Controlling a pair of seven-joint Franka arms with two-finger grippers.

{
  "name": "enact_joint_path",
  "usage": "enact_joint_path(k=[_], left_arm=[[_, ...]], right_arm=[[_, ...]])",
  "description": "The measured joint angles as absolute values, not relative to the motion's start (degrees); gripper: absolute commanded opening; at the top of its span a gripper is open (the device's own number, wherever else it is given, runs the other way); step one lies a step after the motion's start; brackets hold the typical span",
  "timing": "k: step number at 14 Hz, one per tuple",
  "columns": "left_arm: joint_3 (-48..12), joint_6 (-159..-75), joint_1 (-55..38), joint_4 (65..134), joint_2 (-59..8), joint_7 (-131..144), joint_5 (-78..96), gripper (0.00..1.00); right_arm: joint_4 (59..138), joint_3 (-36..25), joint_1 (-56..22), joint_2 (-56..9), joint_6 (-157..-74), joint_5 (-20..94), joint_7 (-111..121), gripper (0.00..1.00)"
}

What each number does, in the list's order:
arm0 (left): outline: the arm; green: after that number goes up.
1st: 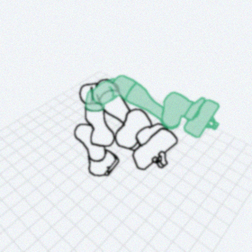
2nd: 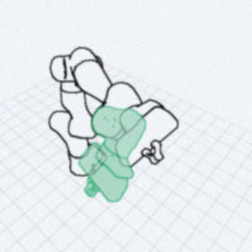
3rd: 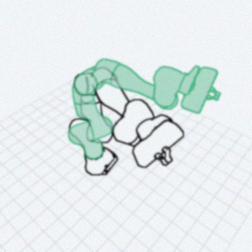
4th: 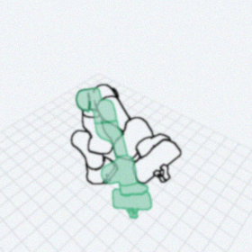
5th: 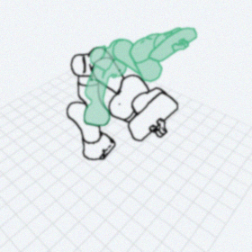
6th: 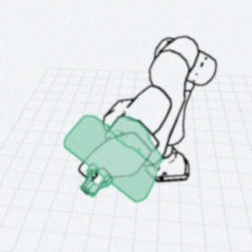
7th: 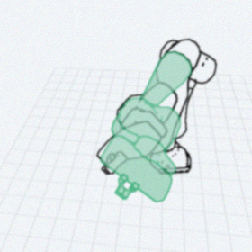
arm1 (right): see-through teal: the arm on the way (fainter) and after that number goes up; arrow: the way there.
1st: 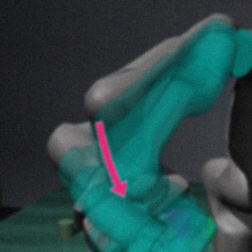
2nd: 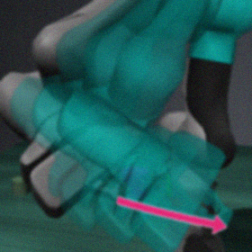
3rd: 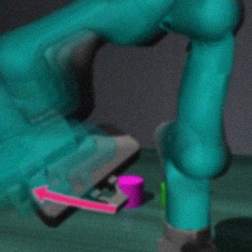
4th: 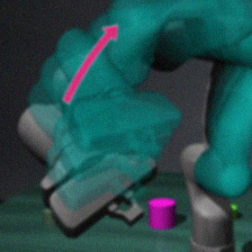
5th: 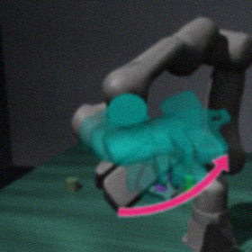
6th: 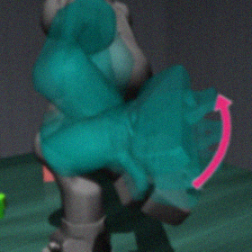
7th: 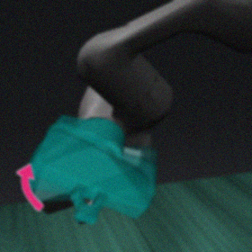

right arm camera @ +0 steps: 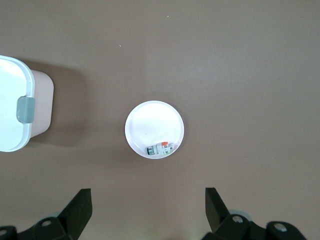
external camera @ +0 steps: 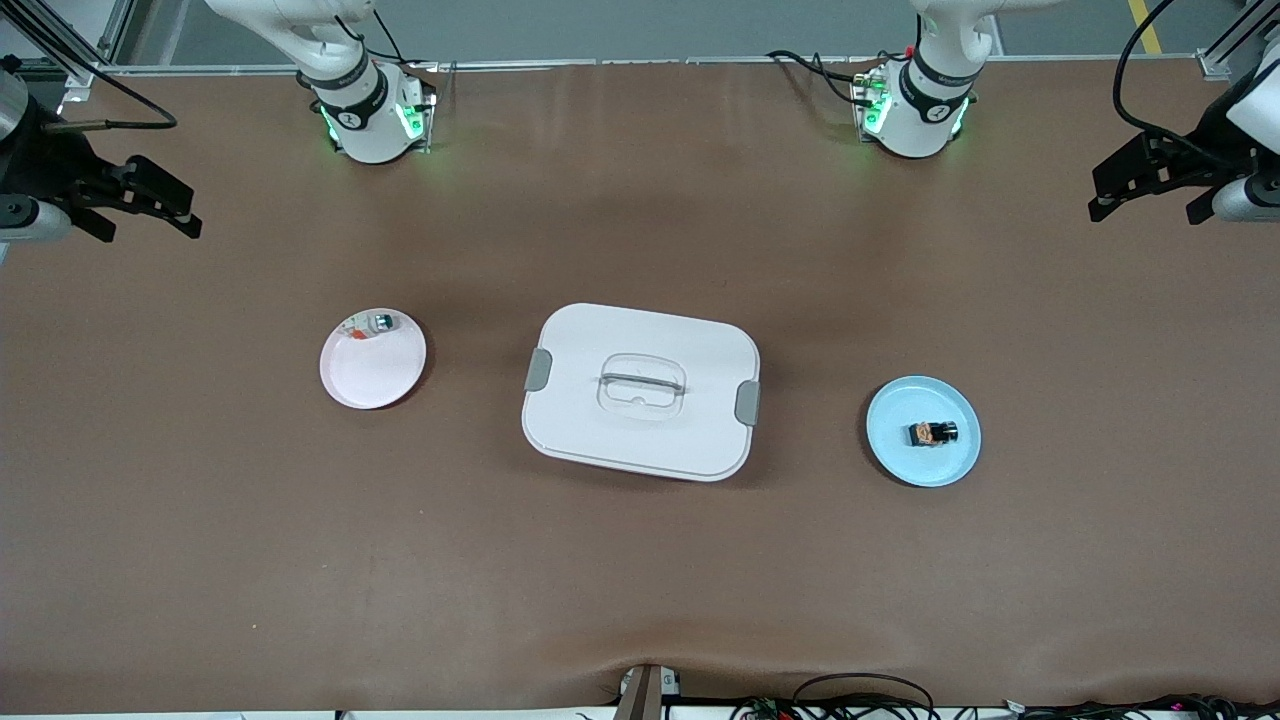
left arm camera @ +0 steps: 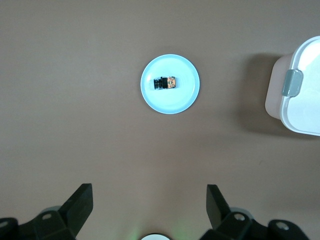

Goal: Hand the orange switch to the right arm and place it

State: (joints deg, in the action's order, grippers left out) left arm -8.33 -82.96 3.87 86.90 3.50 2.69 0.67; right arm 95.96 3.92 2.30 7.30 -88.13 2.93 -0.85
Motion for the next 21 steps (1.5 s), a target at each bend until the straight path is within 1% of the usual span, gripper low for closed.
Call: enact_joint_path(k=[6,11,12,14,19,21], left_arm=[[-8.3,-82.9,3.9,86.9,3.1,3.6,0.7,1.0],[-8.3,-84.8,4.0,87.2,-0.6,3.6,0.6,1.0],[-8.2,-86.6,4.0,87.9,-1.6,3.6,0.4,1.0],[-8.3,-93.0,4.0,91.5,-3.0,3.6,-1.1,1.0],[-8.6,-113.1,3.9,105.1,-4.4,3.6,-1.5,1.0],[-8.6,-120.0,3.9,109.9,-5.3,3.6,-1.5,1.0]], right_arm=[[96.0,3.9,2.3,7.3,-87.6,2.2,-0.9,1.0],[96.0,3.9,2.3,7.3,-87.4,2.1,-0.9,1.0],[96.0,3.9,2.3,7.3,-87.3,2.1,-0.9,1.0],[96.0,3.8,2.3,7.3,-87.3,2.1,-0.9,1.0],[96.0,3.7,2.3,7.3,-87.2,2.1,-0.9,1.0],[96.0,3.7,2.3,7.3,-87.2,2.1,-0.9,1.0]])
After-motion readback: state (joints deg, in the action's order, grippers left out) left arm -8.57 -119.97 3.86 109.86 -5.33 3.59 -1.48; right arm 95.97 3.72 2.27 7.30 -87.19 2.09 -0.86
